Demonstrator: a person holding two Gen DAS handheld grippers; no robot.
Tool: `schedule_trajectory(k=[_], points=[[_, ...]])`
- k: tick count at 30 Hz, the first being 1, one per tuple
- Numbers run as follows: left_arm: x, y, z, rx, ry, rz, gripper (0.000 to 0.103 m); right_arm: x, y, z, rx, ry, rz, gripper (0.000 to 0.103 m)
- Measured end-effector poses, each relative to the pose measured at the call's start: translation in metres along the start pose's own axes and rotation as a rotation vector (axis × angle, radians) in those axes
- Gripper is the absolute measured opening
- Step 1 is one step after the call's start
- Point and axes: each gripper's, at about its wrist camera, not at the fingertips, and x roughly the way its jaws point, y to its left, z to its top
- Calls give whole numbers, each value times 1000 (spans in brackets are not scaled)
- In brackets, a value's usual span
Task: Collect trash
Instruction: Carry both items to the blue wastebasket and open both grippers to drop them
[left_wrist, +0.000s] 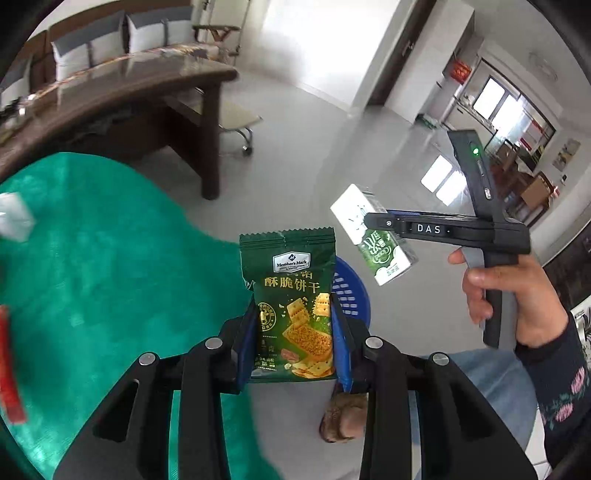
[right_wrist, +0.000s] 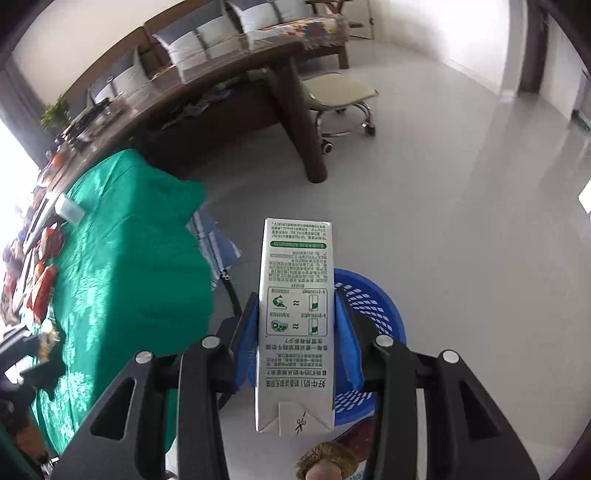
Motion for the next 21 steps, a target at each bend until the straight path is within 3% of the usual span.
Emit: schedule_trajectory(k=[6, 12, 13, 14, 15, 16, 19, 21], points=[[85, -23, 19, 4, 89, -22, 35, 17, -27, -2, 41, 24, 9, 39], [123, -30, 22, 1, 114, -29, 37, 26, -42, -2, 67, 29, 29, 41], [127, -30, 23, 7, 110, -22, 45, 27, -43, -2, 75, 31, 38, 46], [129, -32, 24, 11, 107, -19, 54, 27, -46, -2, 91, 30, 45, 64], [130, -32, 24, 10, 95, -18, 70, 25, -47, -1, 102, 20, 46, 70], [129, -32, 25, 8, 82, -19, 76, 24, -49, 1, 107, 11, 46, 70], [119, -31, 28, -5, 42, -13, 82, 12, -53, 3, 124, -30, 53, 70], [104, -30, 28, -11, -25, 15, 91, 3, -52, 3, 124, -60, 43, 74]])
